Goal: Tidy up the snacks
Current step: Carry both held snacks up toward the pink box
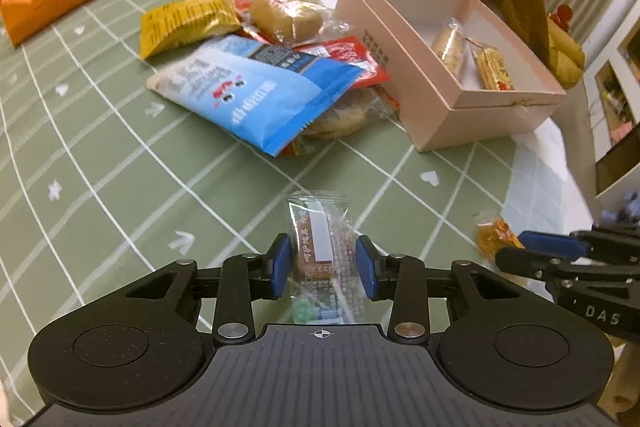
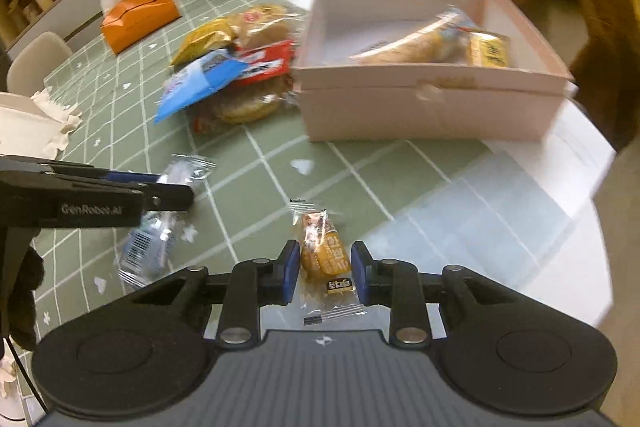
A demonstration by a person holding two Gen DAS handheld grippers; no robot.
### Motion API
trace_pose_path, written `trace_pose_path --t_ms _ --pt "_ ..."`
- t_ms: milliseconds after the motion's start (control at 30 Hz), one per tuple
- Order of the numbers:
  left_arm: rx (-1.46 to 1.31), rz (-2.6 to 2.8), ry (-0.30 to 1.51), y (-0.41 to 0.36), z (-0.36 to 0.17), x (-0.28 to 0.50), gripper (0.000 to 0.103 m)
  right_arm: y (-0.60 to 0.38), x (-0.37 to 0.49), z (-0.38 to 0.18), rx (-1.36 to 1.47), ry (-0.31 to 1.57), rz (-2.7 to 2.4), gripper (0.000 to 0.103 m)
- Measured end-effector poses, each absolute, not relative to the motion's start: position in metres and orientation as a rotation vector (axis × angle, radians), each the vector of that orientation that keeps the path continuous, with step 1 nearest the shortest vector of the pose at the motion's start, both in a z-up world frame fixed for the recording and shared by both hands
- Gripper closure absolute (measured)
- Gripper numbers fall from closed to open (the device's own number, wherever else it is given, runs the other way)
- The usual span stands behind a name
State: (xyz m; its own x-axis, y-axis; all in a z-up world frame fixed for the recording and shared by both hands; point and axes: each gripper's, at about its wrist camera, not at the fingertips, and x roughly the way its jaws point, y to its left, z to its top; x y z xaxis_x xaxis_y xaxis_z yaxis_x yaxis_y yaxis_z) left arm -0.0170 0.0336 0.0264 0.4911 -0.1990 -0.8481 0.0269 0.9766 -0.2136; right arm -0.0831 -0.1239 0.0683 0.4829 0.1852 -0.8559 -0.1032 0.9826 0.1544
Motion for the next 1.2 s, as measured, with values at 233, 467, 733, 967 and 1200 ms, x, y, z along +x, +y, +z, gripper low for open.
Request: trace_pose_path --t_ms 233,467,733,967,1200 --pt "-0.166 -0.221 1.028 0.011 0.035 -0.037 0.065 -0.144 -0.097 0.077 0.097 1.043 0.136 0.075" --pt "-0.222 -0.316 0.687 0.009 0.167 -0.017 0.065 -0.183 -0.073 0.186 0.136 0.81 0.143 0.091" --pt "-0.258 -0.318 0.614 0.01 0.223 0.026 0.065 -0.197 -0.04 0.258 0.068 0.685 0.179 0.091" --pt "-0.333 -0.307 0.947 0.003 0.099 0.012 0.065 -0.19 -0.07 0.145 0.057 0.97 0.186 0.089" --pt "-0.339 -0.259 1.086 -0.006 0.033 -0.01 0.065 -0.196 -0.097 0.074 0.193 1.138 0.095 0.089"
